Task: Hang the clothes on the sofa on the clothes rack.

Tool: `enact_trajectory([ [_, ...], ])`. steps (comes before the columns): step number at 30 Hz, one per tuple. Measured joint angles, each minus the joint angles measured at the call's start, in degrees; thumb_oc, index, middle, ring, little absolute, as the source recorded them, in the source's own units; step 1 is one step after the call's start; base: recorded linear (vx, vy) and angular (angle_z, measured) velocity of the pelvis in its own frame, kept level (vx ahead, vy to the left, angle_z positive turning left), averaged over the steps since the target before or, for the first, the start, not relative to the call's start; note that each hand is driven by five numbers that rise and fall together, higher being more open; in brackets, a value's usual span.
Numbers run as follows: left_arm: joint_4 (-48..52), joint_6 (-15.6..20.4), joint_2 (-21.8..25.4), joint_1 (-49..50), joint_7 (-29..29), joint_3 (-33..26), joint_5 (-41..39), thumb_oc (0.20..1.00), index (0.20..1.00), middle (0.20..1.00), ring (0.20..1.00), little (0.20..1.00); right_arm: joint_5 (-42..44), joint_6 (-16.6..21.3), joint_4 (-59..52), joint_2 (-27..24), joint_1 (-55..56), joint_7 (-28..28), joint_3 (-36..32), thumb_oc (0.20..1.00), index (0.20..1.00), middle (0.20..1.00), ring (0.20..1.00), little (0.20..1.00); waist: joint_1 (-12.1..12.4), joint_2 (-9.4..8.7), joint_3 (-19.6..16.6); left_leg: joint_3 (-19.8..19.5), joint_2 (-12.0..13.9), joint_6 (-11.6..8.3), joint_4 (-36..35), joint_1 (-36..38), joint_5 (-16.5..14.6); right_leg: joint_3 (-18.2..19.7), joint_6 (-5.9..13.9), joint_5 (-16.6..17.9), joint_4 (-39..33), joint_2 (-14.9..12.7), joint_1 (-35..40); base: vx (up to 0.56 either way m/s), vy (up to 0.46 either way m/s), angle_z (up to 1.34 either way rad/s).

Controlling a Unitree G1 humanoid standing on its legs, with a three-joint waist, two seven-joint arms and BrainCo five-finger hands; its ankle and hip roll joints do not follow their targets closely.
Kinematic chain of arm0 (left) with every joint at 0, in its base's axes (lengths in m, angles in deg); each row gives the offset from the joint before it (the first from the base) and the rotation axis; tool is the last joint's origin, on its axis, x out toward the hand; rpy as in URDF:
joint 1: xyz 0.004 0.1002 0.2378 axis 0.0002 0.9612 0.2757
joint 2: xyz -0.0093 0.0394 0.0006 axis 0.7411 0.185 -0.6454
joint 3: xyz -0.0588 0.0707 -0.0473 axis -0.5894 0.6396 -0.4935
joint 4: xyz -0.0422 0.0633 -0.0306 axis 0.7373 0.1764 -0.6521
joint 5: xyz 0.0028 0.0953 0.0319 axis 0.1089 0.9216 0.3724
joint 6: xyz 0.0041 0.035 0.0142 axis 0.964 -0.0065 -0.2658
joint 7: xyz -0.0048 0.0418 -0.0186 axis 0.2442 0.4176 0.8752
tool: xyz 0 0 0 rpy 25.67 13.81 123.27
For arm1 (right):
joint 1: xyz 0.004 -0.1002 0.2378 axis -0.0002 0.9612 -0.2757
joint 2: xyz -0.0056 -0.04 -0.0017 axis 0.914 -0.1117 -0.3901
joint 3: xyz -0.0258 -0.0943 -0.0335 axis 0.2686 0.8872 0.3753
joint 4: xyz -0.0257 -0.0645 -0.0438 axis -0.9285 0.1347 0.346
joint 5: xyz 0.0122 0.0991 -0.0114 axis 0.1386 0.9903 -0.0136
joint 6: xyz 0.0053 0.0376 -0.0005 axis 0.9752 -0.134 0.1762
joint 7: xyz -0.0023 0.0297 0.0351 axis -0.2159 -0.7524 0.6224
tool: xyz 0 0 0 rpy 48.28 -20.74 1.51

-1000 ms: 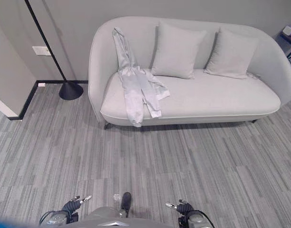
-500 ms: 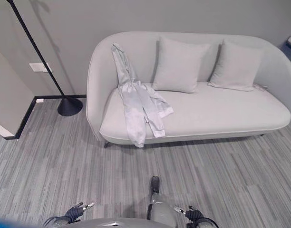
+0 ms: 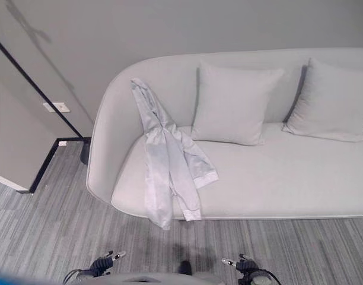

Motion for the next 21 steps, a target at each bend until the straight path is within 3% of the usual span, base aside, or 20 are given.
enact_trajectory([
  [1,2.5,0.1,3.6,-0.5,-0.3,-0.6,-0.4,1.0,1.0,1.0,1.0,1.0,0.0,0.0,0.1,1.0,-2.5,0.0,1.0,1.0,1.0,1.0,1.0,1.0,1.8,-4.36,2.6,8.4,2.2,3.6,16.6,-13.0,2.2,1.5,-0.95,-0.5,0.9,-0.7,2.8,0.2,-0.034,-0.41],
  [2,2.2,-0.1,4.8,-0.4,-0.3,-0.2,-0.5,1.0,1.0,1.0,1.0,1.0,0.0,0.3,0.1,1.3,-4.1,-0.1,0.3,1.0,1.0,1.0,1.0,1.0,1.8,-4.76,3.3,10.5,2.2,2.42,10.1,-17.1,1.0,2.6,0.91,-1.9,0.8,-0.7,3.4,0.24,0.092,-0.44],
  [3,1.4,0.2,5.2,-1.5,-0.4,0.5,-0.4,1.0,1.0,1.0,1.0,1.0,0.0,0.2,0.2,1.5,-4.7,-0.3,-0.9,1.0,1.0,1.0,1.0,1.0,1.3,-5.5,4.0,11.5,0.6,2.24,-4.0,-18.3,0.4,1.9,1.86,-2.4,0.8,-1.4,2.9,0.18,0.111,-0.19],
  [4,0.9,0.2,4.8,-1.9,-0.2,0.7,-0.4,1.0,1.0,1.0,1.0,1.0,0.0,0.0,0.9,0.9,-5.4,-0.2,-1.0,1.0,1.0,1.0,1.0,1.0,2.7,-4.83,5.4,11.2,-1.3,2.32,-20.2,-17.8,0.9,2.7,2.71,-2.6,0.5,-1.3,3.7,0.25,0.158,-0.09],
  [6,-0.7,0.1,2.7,-1.5,-0.3,1.1,-0.6,1.0,1.0,1.0,1.0,1.0,0.0,-0.1,3.3,0.0,-6.0,-0.4,-1.0,1.0,1.0,1.0,1.0,1.0,3.2,-2.38,6.7,9.4,-4.5,3.37,-46.3,-16.1,2.9,3.9,3.27,-2.8,0.1,0.1,5.0,0.3,0.148,-0.42],
  [7,-1.2,0.0,1.8,-0.8,-0.4,1.0,-0.6,1.0,1.0,1.0,1.0,1.0,0.0,-0.1,4.7,-0.1,-6.6,-0.4,-0.7,1.0,1.0,1.0,1.0,1.0,4.7,-0.57,7.8,6.4,-7.5,3.96,-52.3,-17.3,4.7,5.7,4.45,-3.6,0.1,1.5,6.2,0.39,0.203,-0.67],
  [8,-3.3,0.0,2.0,-0.5,-0.4,1.0,-0.6,1.0,1.0,1.0,1.0,1.0,0.0,0.0,4.7,0.5,-6.7,-0.4,-0.6,1.0,1.0,1.0,1.0,1.0,5.2,-0.39,8.0,5.9,-9.5,4.24,-52.3,-16.3,6.3,7.3,5.97,-5.3,0.1,1.8,7.7,0.4,0.26,-0.54],
  [9,-5.1,0.0,2.0,-1.2,-0.4,1.0,-0.6,1.0,1.0,1.0,1.0,1.0,0.0,0.0,5.4,1.0,-7.2,-0.4,-1.1,1.0,1.0,1.0,1.0,1.0,5.5,-2.2,8.6,6.5,-11.4,5.51,-52.3,-14.9,9.0,8.6,6.02,-5.8,0.1,0.7,8.0,0.31,0.275,-0.39],
  [10,-6.1,0.1,1.9,-1.6,-0.3,0.5,-0.6,1.0,1.0,1.0,1.0,1.0,-0.1,0.0,7.1,1.9,-8.7,-0.4,-1.6,1.0,1.0,1.0,1.0,1.0,6.3,-3.93,9.6,8.9,-14.5,8.34,-52.3,-11.9,10.8,9.9,6.6,-5.6,1.0,-0.9,8.6,0.26,0.255,-0.26],
  [11,-5.3,-0.1,2.2,-0.7,-0.3,0.2,-0.4,1.0,1.0,1.0,1.0,1.0,-0.1,0.0,7.4,2.1,-8.9,-0.4,-2.6,1.0,1.0,1.0,1.0,1.0,6.2,-3.5,10.3,10.6,-15.0,11.18,-52.3,-8.7,12.7,9.8,7.56,-5.5,5.7,1.0,7.5,0.27,0.273,-0.57],
  [12,-3.3,0.1,2.0,1.3,-0.2,1.1,-0.4,1.0,1.0,1.0,1.0,1.0,-0.1,0.2,6.5,2.0,-7.6,-0.2,-3.2,1.0,1.0,1.0,1.0,1.0,6.1,2.95,9.8,11.4,-8.5,19.81,-52.8,-0.8,11.8,8.0,12.36,-8.9,16.3,7.0,5.9,0.25,0.254,-0.44],
  [13,-4.0,-0.1,2.9,0.5,-0.1,1.1,-0.4,1.0,1.0,1.0,1.0,1.0,-0.2,0.5,5.4,2.9,-6.0,-0.2,-2.6,1.0,1.0,1.0,1.0,1.0,5.9,-0.02,9.4,12.4,-9.6,15.83,-52.4,0.8,10.5,7.5,11.78,-14.2,16.5,-0.4,5.0,0.28,0.322,-0.48],
  [14,-3.1,0.2,1.6,-1.5,0.1,1.2,-0.4,1.0,1.0,1.0,1.0,1.0,-0.2,0.4,4.2,2.0,-6.1,-0.4,-1.9,1.0,1.0,1.0,1.0,1.0,5.2,-0.28,9.2,12.7,-9.8,15.93,-52.4,1.0,10.4,7.2,14.05,-14.2,13.8,-6.8,3.1,0.16,0.2,-0.23],
  [16,-2.5,0.8,1.9,-3.7,0.2,1.2,-0.4,1.0,1.0,1.0,1.0,1.0,-0.2,0.0,4.0,2.4,-6.2,-0.4,-1.0,1.0,1.0,1.0,1.0,1.0,5.2,-1.6,9.0,13.4,-10.0,15.06,-52.4,0.9,9.8,7.3,16.48,-10.5,7.6,-12.4,1.9,0.1,0.179,-0.11],
  [17,-1.2,1.3,3.6,-5.9,0.3,1.2,-0.4,1.0,1.0,1.0,1.0,1.0,-0.7,0.0,3.1,4.5,-5.9,-0.2,0.1,1.0,1.0,1.0,1.0,1.0,5.3,-4.36,8.7,13.5,-9.9,13.77,-52.4,0.9,9.0,8.6,18.57,-4.7,3.6,-15.2,0.7,0.09,0.173,-0.01],
  [20,-0.9,1.2,4.3,-5.8,0.3,1.3,-0.4,1.0,1.0,1.0,1.0,1.0,-1.3,0.1,2.1,5.2,-6.0,-0.3,0.6,1.0,1.0,1.0,1.0,1.0,6.1,-5.73,7.4,13.7,-8.2,9.86,-52.4,1.1,7.3,8.5,17.1,-3.2,0.3,-14.1,2.4,0.05,0.091,-0.13],
  [21,-0.8,1.2,4.3,-5.5,0.3,1.2,-0.4,1.0,1.0,1.0,1.0,1.0,-1.3,0.2,1.9,5.1,-6.0,-0.3,0.6,1.0,1.0,1.0,1.0,1.0,6.0,-5.82,7.4,13.7,-8.1,9.53,-52.4,1.4,7.2,8.5,17.0,-3.1,0.1,-13.9,2.8,0.04,0.081,-0.03],
])
